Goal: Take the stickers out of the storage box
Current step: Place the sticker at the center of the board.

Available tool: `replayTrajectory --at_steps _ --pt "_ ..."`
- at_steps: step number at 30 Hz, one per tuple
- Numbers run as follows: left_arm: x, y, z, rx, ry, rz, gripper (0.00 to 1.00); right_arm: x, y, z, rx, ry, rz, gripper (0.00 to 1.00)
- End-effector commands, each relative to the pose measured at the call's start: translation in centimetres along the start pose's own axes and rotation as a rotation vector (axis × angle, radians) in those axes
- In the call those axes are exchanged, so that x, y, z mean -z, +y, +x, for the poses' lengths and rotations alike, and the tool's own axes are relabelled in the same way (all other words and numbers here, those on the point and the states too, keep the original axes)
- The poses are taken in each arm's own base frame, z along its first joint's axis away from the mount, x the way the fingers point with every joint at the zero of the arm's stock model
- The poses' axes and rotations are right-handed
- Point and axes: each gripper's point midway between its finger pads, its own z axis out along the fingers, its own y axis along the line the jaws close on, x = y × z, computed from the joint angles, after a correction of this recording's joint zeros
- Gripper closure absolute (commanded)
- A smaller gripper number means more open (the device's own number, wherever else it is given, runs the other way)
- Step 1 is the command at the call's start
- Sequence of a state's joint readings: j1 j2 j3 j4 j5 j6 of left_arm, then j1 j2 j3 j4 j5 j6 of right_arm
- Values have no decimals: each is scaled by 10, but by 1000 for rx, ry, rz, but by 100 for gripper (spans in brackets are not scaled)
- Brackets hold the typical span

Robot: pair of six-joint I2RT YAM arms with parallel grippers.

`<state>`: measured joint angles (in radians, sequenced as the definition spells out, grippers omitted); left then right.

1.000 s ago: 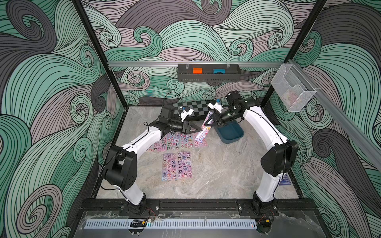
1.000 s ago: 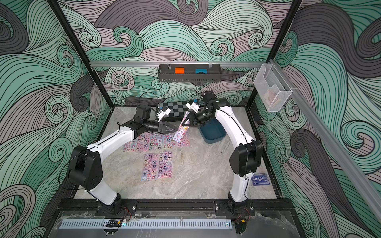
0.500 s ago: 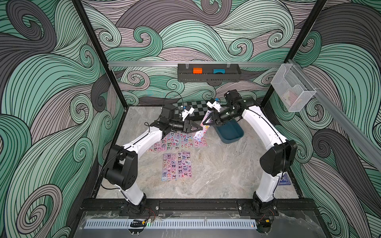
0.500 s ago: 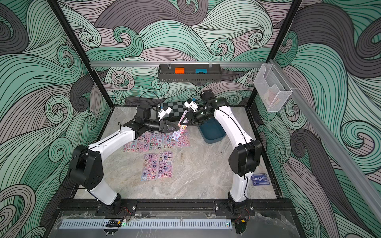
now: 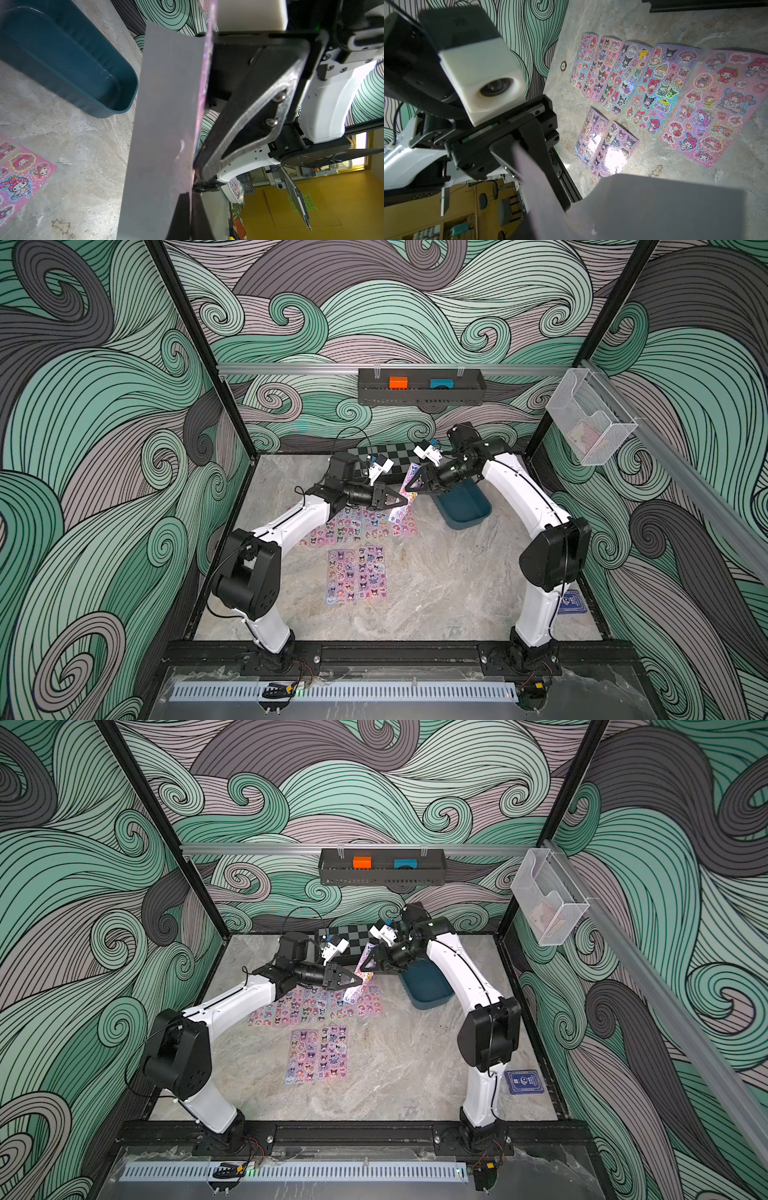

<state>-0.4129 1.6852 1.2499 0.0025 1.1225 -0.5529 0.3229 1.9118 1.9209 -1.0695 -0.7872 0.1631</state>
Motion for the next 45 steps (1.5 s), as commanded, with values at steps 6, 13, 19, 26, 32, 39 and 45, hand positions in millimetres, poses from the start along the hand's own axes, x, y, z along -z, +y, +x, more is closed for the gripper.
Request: replayTrajectory --at_steps 6,13,19,26,32,39,45 --pt "27 3 -28 43 -161 -10 100 30 5 -28 -46 -235 -100 18" --pt "46 -12 -47 69 -290 49 100 19 36 -47 -66 -301 -343 7" --pt "55 -33 -56 59 -345 88 100 -4 53 -49 -45 -258 -377 7" --pt "76 -44 -61 55 -448 53 100 -5 58 -51 -52 -249 -439 7" --pt "87 -50 -67 73 -492 100 100 -9 59 -51 -57 -230 -472 8" --pt "87 -39 -74 116 -508 167 100 -9 95 -48 -6 -183 -591 21" --pt "97 -17 -73 164 -534 163 100 2 105 -47 24 -201 -608 28"
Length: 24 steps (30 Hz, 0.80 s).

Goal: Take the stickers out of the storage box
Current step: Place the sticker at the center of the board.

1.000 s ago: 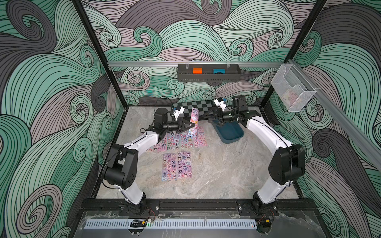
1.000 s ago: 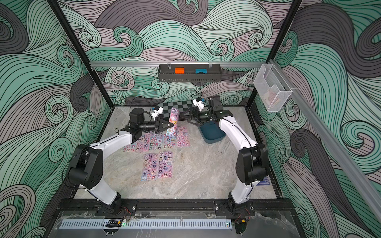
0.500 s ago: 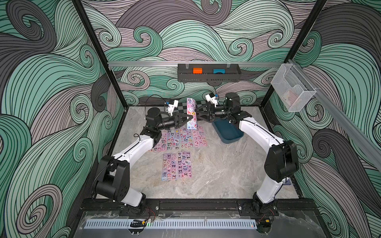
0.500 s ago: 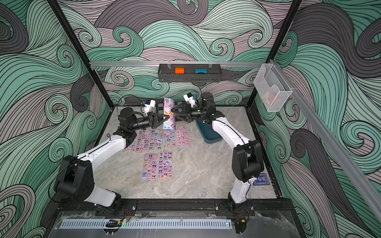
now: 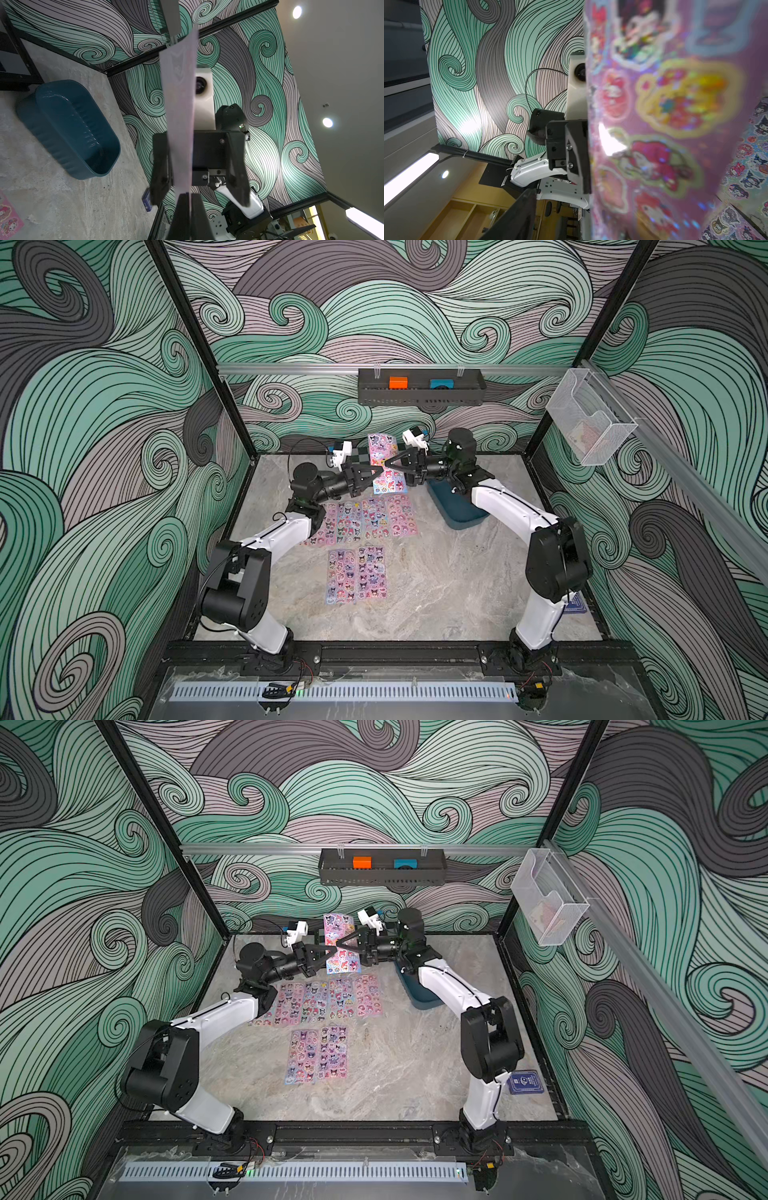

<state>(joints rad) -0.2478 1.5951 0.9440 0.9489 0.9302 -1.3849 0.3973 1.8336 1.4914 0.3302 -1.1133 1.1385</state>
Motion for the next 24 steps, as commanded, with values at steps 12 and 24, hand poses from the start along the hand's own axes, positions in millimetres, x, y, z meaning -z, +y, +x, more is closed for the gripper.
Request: replayTrajectory --at_steps 12,24 --pt "11 1 -4 -29 -11 -2 100 10 2 3 33 -15 74 58" --pt "12 13 2 -31 13 -80 91 12 -20 2 18 -33 181 98"
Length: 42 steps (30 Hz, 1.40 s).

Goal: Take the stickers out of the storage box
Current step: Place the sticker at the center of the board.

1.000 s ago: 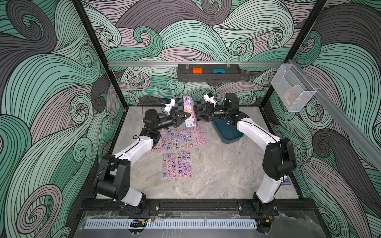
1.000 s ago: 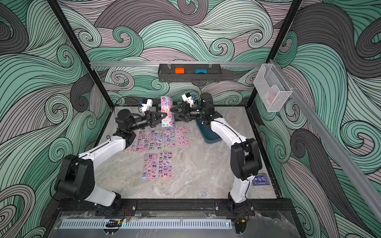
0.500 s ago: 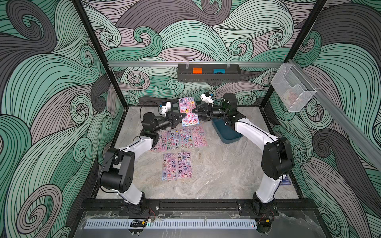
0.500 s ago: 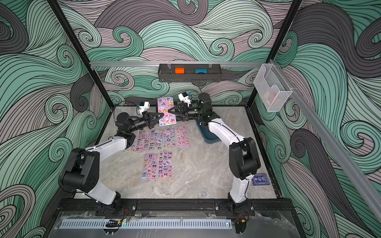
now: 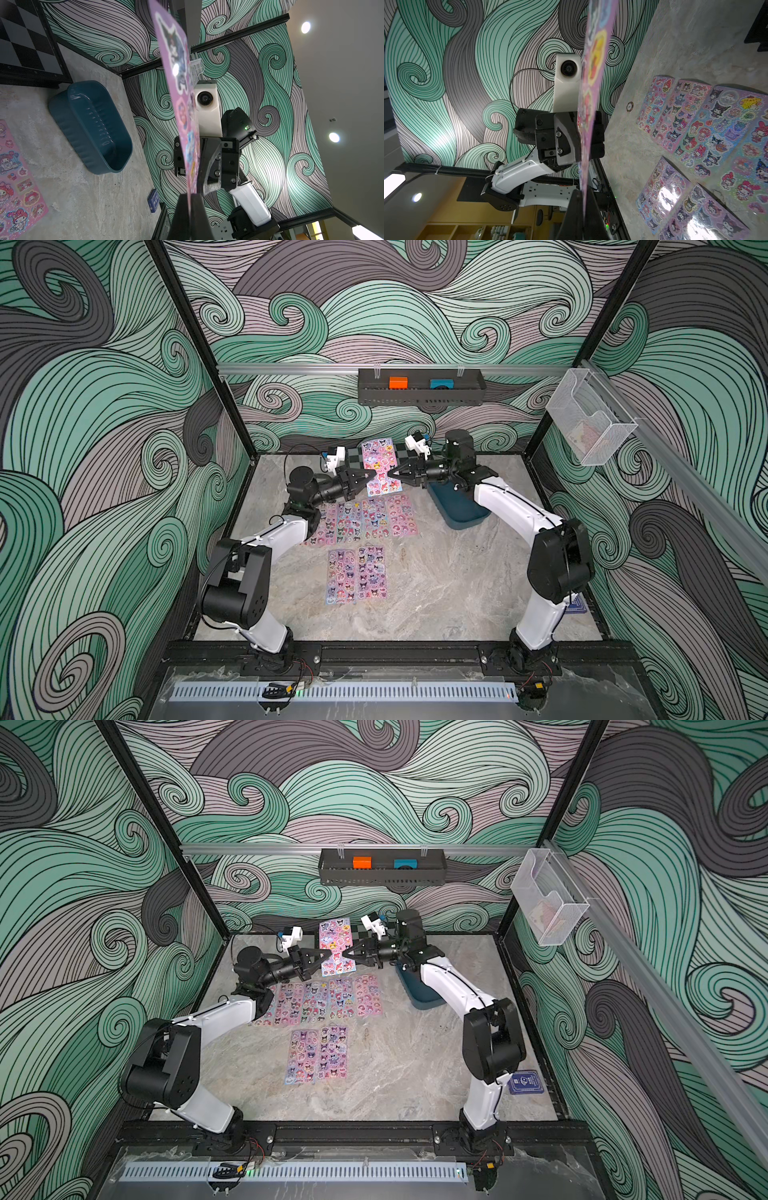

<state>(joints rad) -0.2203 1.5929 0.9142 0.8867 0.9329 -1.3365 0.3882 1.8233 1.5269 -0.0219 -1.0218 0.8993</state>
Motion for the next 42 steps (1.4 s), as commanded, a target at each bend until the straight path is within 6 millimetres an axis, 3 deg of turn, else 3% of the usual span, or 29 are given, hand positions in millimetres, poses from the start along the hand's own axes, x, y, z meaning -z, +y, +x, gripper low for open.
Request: replayTrajectory --at_steps 1,4,6,10,15,21,27,28,33,42 --pt "3 -3 4 -53 27 -53 83 6 12 -2 55 -19 28 99" --pt "12 26 4 -34 3 -216 65 8 8 -1 55 -14 44 99" --pt "22 41 4 -33 -28 -303 59 9 4 1 48 -9 52 99" --pt "43 58 -4 -11 -80 -390 57 10 -9 17 24 17 74 99" --pt "64 68 -12 9 -132 -430 57 4 -43 67 -26 100 143 99" --pt "65 67 -14 -2 -127 -430 57 0 -88 137 -114 161 221 96" --pt "65 67 -12 -10 -112 -434 57 12 -147 185 -234 169 327 95" --pt "66 56 -12 -35 -118 -423 57 12 -156 192 -259 174 340 95" --pt "67 51 -11 -52 -108 -428 57 16 -193 217 -354 179 395 94" --pt "66 47 -12 -74 -100 -420 57 32 -230 236 -424 153 530 92"
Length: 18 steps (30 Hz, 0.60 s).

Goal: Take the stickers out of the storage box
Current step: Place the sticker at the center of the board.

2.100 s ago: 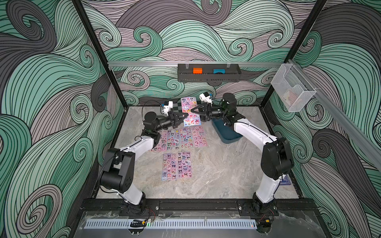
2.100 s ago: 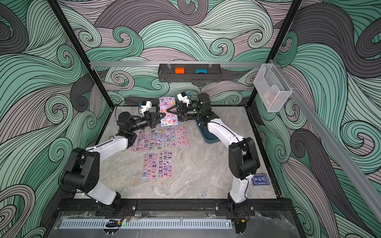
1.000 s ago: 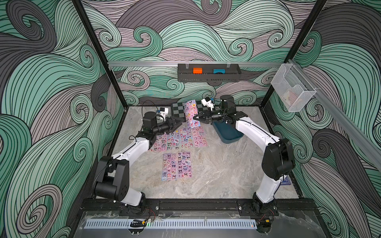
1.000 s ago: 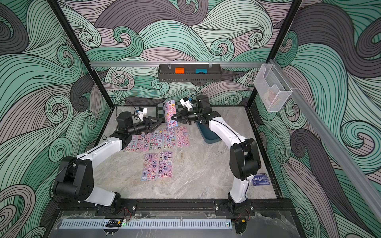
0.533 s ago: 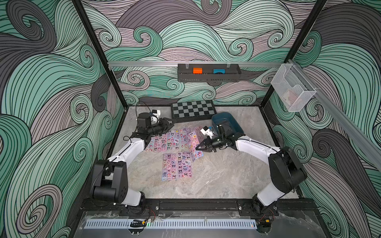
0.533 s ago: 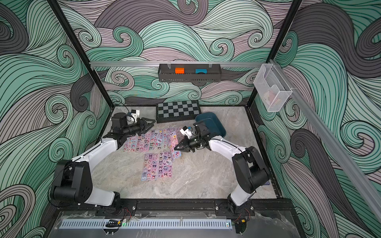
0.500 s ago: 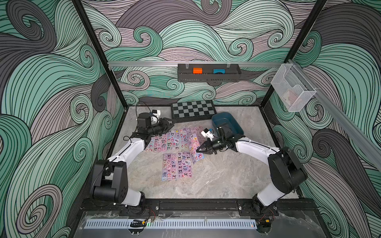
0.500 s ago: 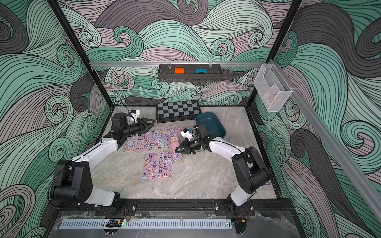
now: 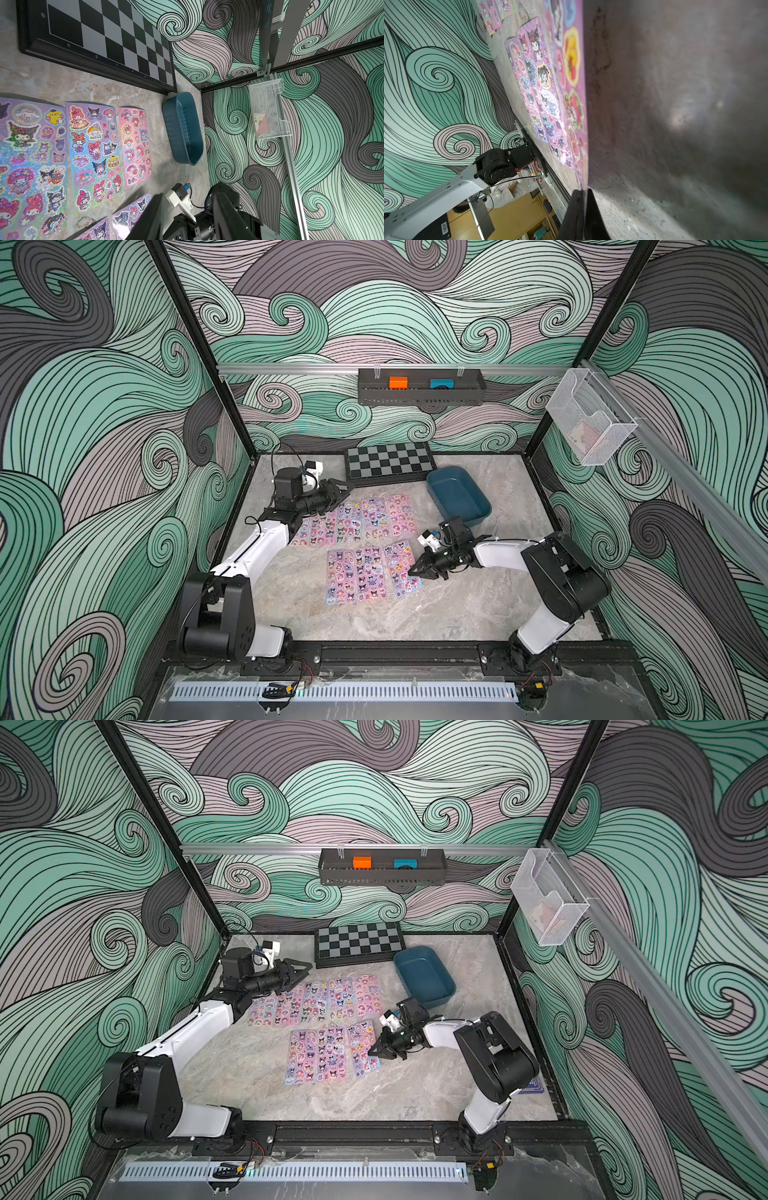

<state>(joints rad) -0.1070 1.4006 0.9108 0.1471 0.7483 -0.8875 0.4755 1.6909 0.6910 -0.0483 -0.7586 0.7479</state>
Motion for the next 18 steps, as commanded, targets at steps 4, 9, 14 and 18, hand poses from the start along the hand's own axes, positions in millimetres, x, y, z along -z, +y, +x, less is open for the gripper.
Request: replayTrajectory --at_steps 4,9,14,18 --pt "4 -16 -6 -57 -3 31 56 -6 -28 -10 -51 -58 77 92" --pt "3 -17 -6 -69 5 30 56 -10 -33 -11 -62 -53 90 89" --pt "8 -16 -7 -95 -9 -1 56 -9 -35 -11 -59 -56 98 80" --pt "13 -15 -8 -130 -21 -40 56 -6 -36 -7 -56 -60 108 73"
